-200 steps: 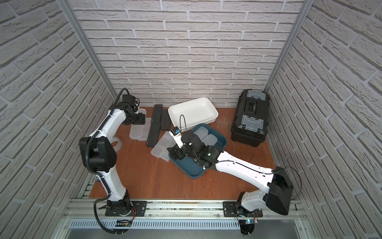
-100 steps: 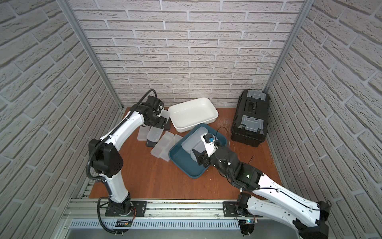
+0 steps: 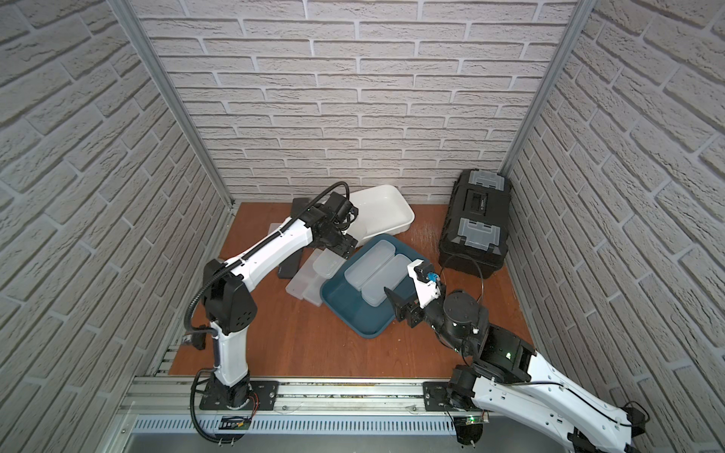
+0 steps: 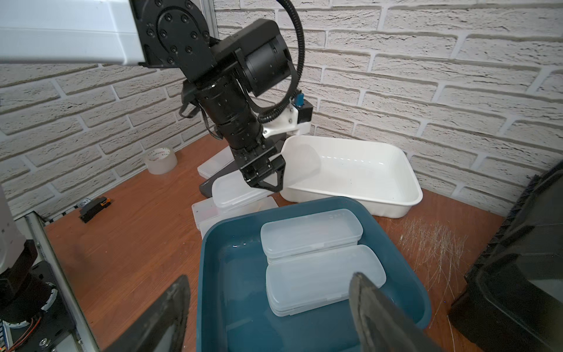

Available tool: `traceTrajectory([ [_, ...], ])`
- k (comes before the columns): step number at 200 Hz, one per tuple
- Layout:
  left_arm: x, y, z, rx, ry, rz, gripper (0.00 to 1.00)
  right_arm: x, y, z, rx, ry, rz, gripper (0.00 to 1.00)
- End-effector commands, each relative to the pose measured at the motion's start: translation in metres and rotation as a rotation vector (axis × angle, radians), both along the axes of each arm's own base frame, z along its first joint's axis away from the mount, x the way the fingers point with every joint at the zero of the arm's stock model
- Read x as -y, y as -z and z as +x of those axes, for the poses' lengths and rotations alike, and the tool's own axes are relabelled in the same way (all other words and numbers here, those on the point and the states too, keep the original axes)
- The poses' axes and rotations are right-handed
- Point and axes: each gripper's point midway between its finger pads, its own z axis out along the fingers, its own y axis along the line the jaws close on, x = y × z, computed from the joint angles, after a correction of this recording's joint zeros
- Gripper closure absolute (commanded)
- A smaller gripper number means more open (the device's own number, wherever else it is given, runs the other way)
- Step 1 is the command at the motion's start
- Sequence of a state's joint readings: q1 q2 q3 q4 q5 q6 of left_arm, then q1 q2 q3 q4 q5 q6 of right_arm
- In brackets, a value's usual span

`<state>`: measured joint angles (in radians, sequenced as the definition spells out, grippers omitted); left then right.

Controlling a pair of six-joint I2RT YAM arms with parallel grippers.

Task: Place the pencil cases by color into the storage box
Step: Place the pencil case at the storage box.

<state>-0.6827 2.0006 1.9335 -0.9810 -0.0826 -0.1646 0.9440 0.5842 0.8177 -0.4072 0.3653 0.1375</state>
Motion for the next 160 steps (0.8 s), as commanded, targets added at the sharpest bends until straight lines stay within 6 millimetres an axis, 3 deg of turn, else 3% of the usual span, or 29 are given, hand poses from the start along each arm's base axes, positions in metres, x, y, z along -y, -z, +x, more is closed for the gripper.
traceTrajectory([
  [1, 0.019, 0.007, -0.007, -0.012, 0.074, 0.03, 0.43, -0.011, 0.001, -0.001, -0.004, -0.029, -0.039, 0.18],
  [64, 0.061, 0.028, -0.014, -0.053, 0.208, 0.02, 0.43, -0.035, 0.005, -0.01, 0.032, -0.076, -0.117, 0.18],
  [160, 0.075, 0.05, -0.001, -0.077, 0.191, 0.013, 0.43, -0.09, 0.017, -0.029, 0.066, -0.197, -0.19, 0.18],
])
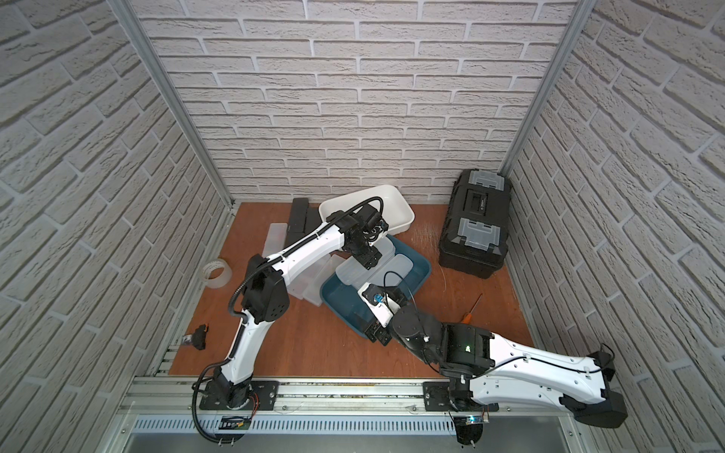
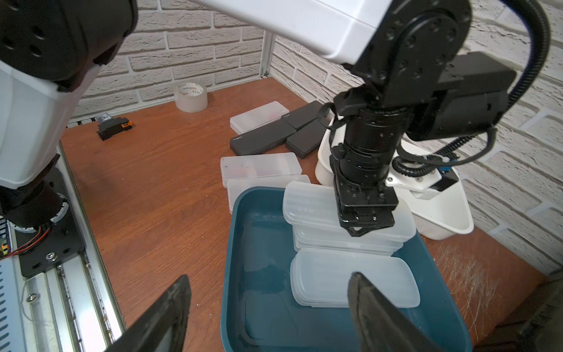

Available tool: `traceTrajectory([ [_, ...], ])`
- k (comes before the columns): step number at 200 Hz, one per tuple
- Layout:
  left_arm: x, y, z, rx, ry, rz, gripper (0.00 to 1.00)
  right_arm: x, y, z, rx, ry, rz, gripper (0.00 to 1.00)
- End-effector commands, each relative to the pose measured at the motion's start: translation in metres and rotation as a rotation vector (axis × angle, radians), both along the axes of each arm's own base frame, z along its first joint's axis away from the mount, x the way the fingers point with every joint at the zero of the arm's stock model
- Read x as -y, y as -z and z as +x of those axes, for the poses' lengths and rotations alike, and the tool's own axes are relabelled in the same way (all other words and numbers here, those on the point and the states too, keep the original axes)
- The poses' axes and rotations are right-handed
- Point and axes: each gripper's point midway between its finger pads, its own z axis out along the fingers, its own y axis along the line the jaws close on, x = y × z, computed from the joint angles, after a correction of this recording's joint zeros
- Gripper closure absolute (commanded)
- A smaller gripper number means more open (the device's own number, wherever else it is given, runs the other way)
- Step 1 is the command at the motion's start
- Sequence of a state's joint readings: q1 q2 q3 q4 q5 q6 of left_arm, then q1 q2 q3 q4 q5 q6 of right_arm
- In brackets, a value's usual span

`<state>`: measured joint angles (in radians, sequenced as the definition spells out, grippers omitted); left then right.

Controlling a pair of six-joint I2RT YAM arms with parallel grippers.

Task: Place the pencil cases by color into the storage box
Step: Place the pencil case at the storage box.

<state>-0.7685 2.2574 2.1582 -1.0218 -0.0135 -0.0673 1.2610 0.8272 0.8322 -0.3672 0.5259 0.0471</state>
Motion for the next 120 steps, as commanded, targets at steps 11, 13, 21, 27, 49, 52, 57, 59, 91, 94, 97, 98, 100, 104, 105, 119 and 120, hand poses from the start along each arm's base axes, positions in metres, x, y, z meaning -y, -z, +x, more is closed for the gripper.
traceTrajectory([
  [11, 0.005, 0.001, 0.005, -0.008, -0.025, -0.017, 0.43, -0.013, -0.025, -0.004, 0.043, -0.02, 0.082, 0.18],
  [13, 0.006, 0.002, 0.006, -0.008, -0.026, -0.017, 0.43, -0.013, -0.025, -0.004, 0.043, -0.022, 0.081, 0.19],
  [21, 0.006, 0.003, 0.007, -0.012, -0.037, -0.018, 0.43, -0.014, -0.025, -0.005, 0.044, -0.025, 0.085, 0.18],
  [27, 0.007, 0.004, 0.007, -0.015, -0.038, -0.02, 0.43, -0.015, -0.026, -0.006, 0.044, -0.03, 0.089, 0.19],
  [49, 0.009, 0.009, 0.009, -0.018, -0.047, -0.025, 0.43, -0.02, -0.025, -0.009, 0.046, -0.04, 0.085, 0.18],
  [52, 0.01, 0.009, 0.009, -0.018, -0.049, -0.027, 0.42, -0.02, -0.025, -0.009, 0.046, -0.043, 0.084, 0.18],
  [57, 0.01, 0.01, 0.01, -0.016, -0.051, -0.028, 0.43, -0.022, -0.024, -0.009, 0.045, -0.045, 0.081, 0.18],
  [59, 0.01, 0.011, 0.01, -0.016, -0.054, -0.028, 0.43, -0.022, -0.024, -0.009, 0.046, -0.045, 0.081, 0.19],
  [91, 0.015, 0.012, 0.016, -0.004, -0.07, -0.049, 0.42, -0.028, -0.019, -0.011, 0.041, -0.056, 0.067, 0.19],
  [94, 0.016, 0.011, 0.017, -0.001, -0.071, -0.052, 0.42, -0.029, -0.019, -0.011, 0.041, -0.057, 0.066, 0.19],
  [97, 0.016, 0.012, 0.017, 0.0, -0.074, -0.053, 0.42, -0.029, -0.019, -0.012, 0.04, -0.058, 0.066, 0.19],
  [98, 0.016, 0.012, 0.017, 0.001, -0.074, -0.054, 0.42, -0.029, -0.019, -0.012, 0.04, -0.057, 0.067, 0.19],
  [100, 0.017, 0.012, 0.018, 0.001, -0.075, -0.055, 0.42, -0.029, -0.019, -0.012, 0.04, -0.058, 0.068, 0.18],
  [104, 0.017, 0.012, 0.019, 0.004, -0.078, -0.058, 0.42, -0.03, -0.019, -0.012, 0.04, -0.06, 0.068, 0.19],
  [105, 0.017, 0.012, 0.02, 0.004, -0.079, -0.059, 0.42, -0.03, -0.019, -0.013, 0.04, -0.061, 0.069, 0.19],
  [119, 0.018, 0.014, 0.023, 0.009, -0.084, -0.057, 0.42, -0.032, -0.019, -0.014, 0.04, -0.068, 0.069, 0.18],
  [120, 0.019, 0.014, 0.023, 0.009, -0.084, -0.058, 0.42, -0.032, -0.019, -0.014, 0.04, -0.069, 0.069, 0.18],
])
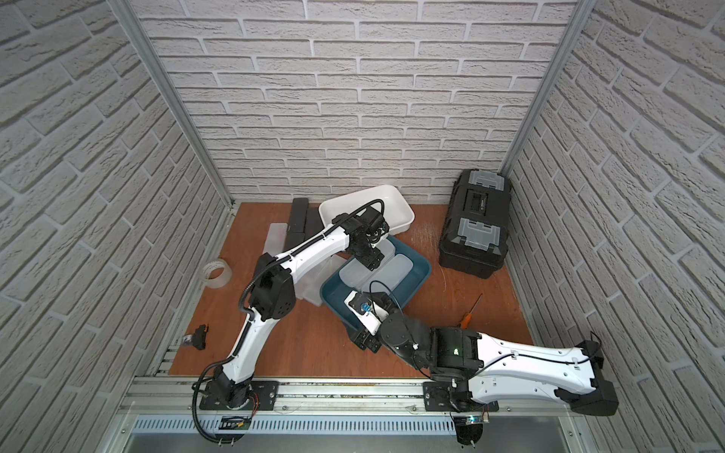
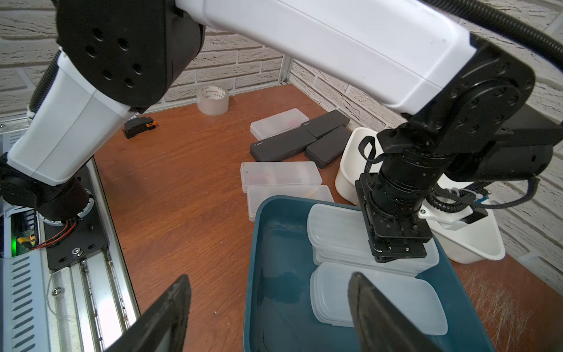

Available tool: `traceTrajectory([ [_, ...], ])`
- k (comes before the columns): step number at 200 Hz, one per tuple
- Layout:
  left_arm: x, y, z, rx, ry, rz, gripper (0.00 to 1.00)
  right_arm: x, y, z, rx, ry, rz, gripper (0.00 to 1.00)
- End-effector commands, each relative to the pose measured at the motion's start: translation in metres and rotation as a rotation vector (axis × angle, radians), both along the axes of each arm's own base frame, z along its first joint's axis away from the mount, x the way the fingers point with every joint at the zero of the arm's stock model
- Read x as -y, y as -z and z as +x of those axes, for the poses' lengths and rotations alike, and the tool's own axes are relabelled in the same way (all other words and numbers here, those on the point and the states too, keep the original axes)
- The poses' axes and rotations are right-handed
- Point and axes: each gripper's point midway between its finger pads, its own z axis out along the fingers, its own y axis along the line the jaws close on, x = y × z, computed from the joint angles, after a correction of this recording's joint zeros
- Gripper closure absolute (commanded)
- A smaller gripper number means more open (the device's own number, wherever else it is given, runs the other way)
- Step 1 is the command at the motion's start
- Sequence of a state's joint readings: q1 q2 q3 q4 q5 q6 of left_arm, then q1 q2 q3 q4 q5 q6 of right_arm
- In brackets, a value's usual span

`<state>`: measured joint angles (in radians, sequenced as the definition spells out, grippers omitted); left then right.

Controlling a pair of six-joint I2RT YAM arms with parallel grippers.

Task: Place the pencil cases by color into the storage box
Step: Place the pencil case at the storage box.

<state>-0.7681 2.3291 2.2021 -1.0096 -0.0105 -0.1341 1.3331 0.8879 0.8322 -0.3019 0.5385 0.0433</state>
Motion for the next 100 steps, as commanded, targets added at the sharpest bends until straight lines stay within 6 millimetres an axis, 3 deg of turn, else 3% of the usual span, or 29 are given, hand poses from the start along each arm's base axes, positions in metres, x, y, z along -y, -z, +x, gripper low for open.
traceTrajectory([
  [1, 0.01, -0.007, 0.015, 0.04, -0.025, -0.048, 0.42, -0.007, -0.022, -0.002, 0.03, -0.008, 0.069, 0.18],
  [63, 0.006, 0.002, 0.028, 0.055, -0.045, -0.029, 0.38, -0.014, -0.018, -0.008, 0.034, -0.028, 0.052, 0.18],
  [100, 0.004, 0.003, 0.032, 0.069, -0.045, -0.017, 0.25, -0.014, -0.02, -0.01, 0.043, -0.033, 0.057, 0.18],
])
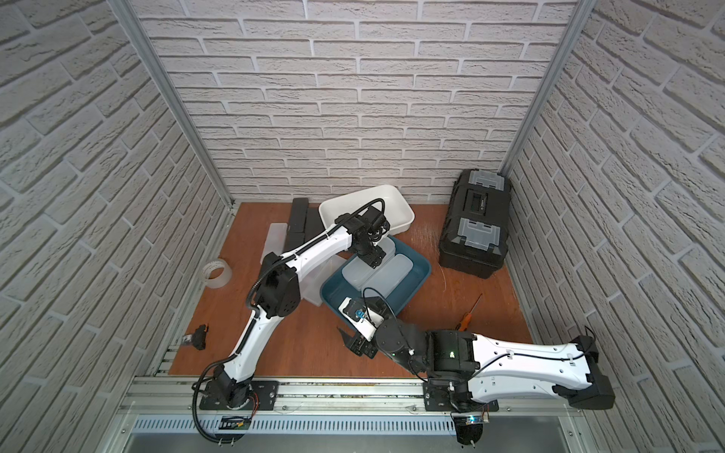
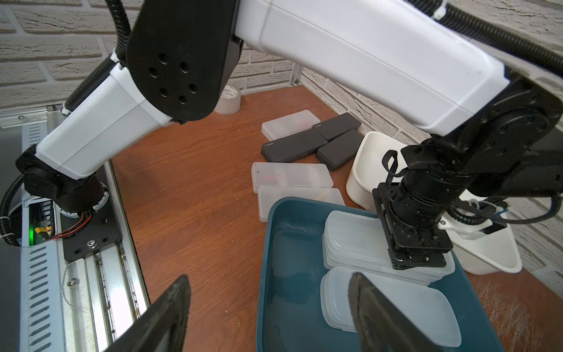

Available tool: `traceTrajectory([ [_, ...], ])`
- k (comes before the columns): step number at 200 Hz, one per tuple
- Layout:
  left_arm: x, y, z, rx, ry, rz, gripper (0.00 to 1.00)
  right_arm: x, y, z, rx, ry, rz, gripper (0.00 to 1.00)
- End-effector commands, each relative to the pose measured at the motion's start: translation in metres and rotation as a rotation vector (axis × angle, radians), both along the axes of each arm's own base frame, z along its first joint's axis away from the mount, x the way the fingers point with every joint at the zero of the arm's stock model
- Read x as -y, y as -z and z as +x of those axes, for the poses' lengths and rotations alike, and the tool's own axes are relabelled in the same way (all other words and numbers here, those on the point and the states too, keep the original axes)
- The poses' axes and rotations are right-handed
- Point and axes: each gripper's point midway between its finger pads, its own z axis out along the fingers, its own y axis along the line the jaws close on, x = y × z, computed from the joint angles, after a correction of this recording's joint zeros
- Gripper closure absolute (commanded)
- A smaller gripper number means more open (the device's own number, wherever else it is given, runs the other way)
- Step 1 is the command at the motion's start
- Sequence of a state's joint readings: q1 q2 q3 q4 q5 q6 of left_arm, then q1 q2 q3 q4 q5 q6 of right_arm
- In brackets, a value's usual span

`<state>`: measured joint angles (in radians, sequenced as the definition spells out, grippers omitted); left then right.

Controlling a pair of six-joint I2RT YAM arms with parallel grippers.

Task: Place the pencil cases by color into the storage box
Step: Place the pencil case at the storage box, then pick up the pencil case from the center of the board.

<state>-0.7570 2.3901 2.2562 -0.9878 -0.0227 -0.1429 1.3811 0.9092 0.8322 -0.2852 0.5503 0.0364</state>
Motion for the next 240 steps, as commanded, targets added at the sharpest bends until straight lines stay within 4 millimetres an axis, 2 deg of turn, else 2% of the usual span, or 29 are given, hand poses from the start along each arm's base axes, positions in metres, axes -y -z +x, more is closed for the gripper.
traceTrajectory([
  [1, 0.0, -0.009, 0.016, 0.054, -0.022, -0.012, 0.25, -0.003, -0.023, 0.001, 0.033, 0.007, 0.068, 0.18],
  [17, 0.002, -0.016, 0.019, 0.076, -0.018, -0.02, 0.19, -0.002, -0.023, 0.0, 0.038, 0.009, 0.066, 0.18],
  [33, 0.004, -0.035, 0.026, 0.121, -0.014, -0.042, 0.08, -0.001, -0.025, 0.0, 0.041, 0.008, 0.071, 0.18],
  [53, 0.006, -0.078, 0.037, 0.195, -0.008, -0.097, 0.02, 0.0, -0.027, 0.0, 0.048, 0.005, 0.071, 0.18],
  [76, 0.003, -0.132, 0.045, 0.242, -0.01, -0.226, 0.02, 0.002, -0.028, 0.0, 0.054, 0.006, 0.067, 0.17],
  [96, -0.015, -0.166, 0.052, 0.257, -0.048, -0.31, 0.02, 0.004, -0.029, 0.0, 0.059, 0.01, 0.07, 0.17],
  [120, -0.057, -0.189, 0.06, 0.271, -0.128, -0.333, 0.02, 0.003, -0.029, 0.0, 0.063, 0.006, 0.08, 0.17],
  [147, -0.124, -0.2, 0.061, 0.29, -0.237, -0.279, 0.02, -0.004, -0.02, 0.001, 0.058, 0.005, 0.053, 0.17],
  [176, -0.207, -0.191, 0.053, 0.286, -0.398, -0.197, 0.02, -0.021, -0.008, 0.002, 0.046, -0.01, 0.032, 0.15],
  [200, -0.265, -0.179, 0.042, 0.277, -0.531, -0.177, 0.02, -0.043, 0.006, 0.003, 0.014, -0.034, 0.021, 0.14],
  [219, -0.295, -0.166, 0.033, 0.26, -0.606, -0.169, 0.02, -0.066, 0.021, 0.006, -0.062, -0.084, 0.028, 0.14],
  [240, -0.314, -0.152, 0.025, 0.234, -0.657, -0.164, 0.02, -0.093, 0.041, 0.016, -0.173, -0.136, 0.043, 0.14],
])
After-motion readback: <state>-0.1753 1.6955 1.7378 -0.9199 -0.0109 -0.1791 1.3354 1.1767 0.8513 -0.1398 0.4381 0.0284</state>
